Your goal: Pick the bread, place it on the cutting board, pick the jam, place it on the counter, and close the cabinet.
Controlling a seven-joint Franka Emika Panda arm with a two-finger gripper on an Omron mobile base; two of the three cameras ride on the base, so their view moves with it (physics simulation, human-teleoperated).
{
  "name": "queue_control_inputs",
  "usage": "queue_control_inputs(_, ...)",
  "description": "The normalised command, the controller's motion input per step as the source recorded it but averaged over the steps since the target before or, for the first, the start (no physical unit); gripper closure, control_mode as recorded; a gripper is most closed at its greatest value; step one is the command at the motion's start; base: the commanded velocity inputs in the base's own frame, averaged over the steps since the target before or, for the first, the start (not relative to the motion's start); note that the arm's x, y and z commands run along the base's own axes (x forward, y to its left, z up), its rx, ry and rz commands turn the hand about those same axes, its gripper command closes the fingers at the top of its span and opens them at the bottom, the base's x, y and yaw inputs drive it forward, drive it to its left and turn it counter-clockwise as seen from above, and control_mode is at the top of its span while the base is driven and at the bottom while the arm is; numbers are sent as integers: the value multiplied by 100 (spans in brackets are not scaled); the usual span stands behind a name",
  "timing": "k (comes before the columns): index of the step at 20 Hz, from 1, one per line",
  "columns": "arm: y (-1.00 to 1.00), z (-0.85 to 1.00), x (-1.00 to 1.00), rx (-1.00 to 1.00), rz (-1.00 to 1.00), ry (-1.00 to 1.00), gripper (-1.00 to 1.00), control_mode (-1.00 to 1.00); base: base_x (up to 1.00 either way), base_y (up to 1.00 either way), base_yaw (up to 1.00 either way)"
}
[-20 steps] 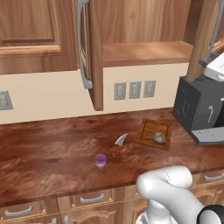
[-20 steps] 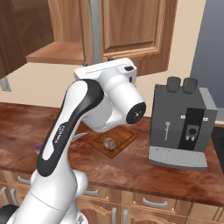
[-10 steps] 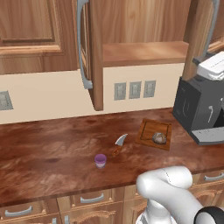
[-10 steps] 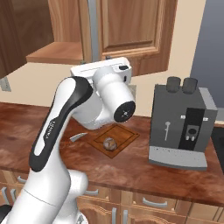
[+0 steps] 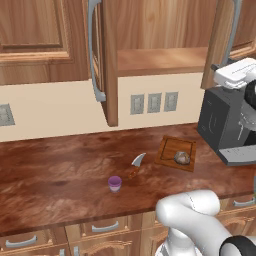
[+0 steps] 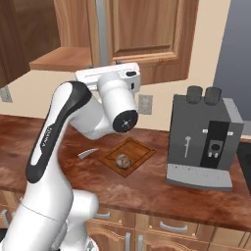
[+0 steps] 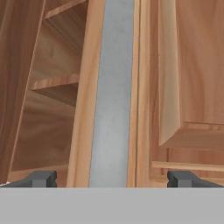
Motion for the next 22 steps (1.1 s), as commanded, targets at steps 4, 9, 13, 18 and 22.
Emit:
queue_control_inputs(4,38,0,35,0,-6,0,-100,-100,0,0,0)
queue_control_inputs(9,37,0,35,0,-6,0,-100,-100,0,0,0)
queue_control_inputs(13,39,0,34,0,-7,0,-100,-100,0,0,0)
queue_control_inputs(18,37,0,30,0,-7,0,-100,-100,0,0,0)
queue_control_inputs(22,31,0,32,0,-6,0,-100,-100,0,0,0)
